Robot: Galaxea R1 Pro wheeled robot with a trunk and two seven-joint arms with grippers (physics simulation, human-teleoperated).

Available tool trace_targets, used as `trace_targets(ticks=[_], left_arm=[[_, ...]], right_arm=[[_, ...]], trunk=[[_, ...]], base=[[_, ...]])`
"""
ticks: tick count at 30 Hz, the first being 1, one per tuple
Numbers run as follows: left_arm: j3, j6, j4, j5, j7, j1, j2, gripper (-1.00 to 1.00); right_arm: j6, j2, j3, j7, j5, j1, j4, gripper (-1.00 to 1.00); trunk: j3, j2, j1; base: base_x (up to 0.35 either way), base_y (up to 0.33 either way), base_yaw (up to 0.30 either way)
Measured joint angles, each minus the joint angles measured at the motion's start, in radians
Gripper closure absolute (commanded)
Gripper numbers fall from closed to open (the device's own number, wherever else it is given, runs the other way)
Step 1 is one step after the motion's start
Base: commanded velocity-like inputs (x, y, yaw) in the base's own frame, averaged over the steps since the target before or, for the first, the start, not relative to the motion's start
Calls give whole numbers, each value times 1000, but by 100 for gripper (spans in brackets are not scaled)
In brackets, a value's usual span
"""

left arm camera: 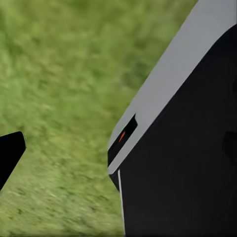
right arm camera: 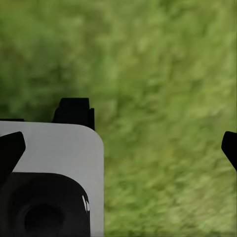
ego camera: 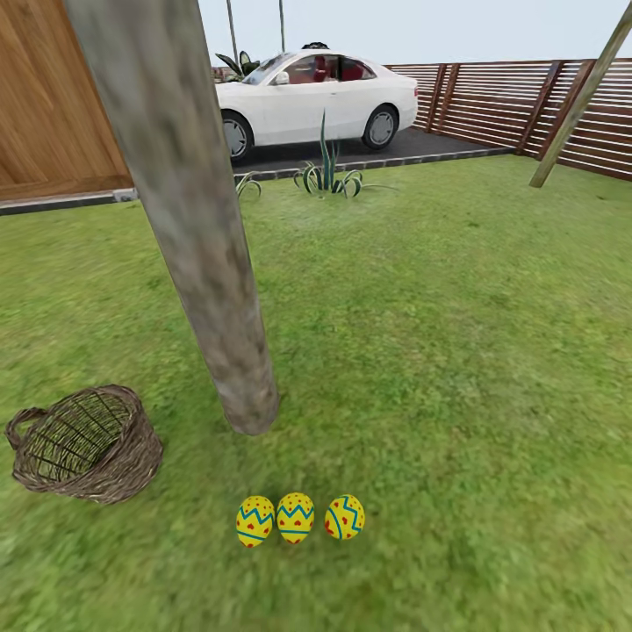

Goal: Take the three Easter eggs out of the wicker basket on the lawn in the garden, then place them on the lawn next to a single tree (choose any tree) so that all three eggs are next to the same tree and none are left in the basket.

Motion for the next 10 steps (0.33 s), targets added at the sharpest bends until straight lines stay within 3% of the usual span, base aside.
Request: trace_targets(ticks=[10], left_arm=[[0,0,10,1,0,0,6,-100]], right_arm=[[0,0,0,0,0,0,0,-100]], trunk=[[0,0,0]], base=[[0,0,0]])
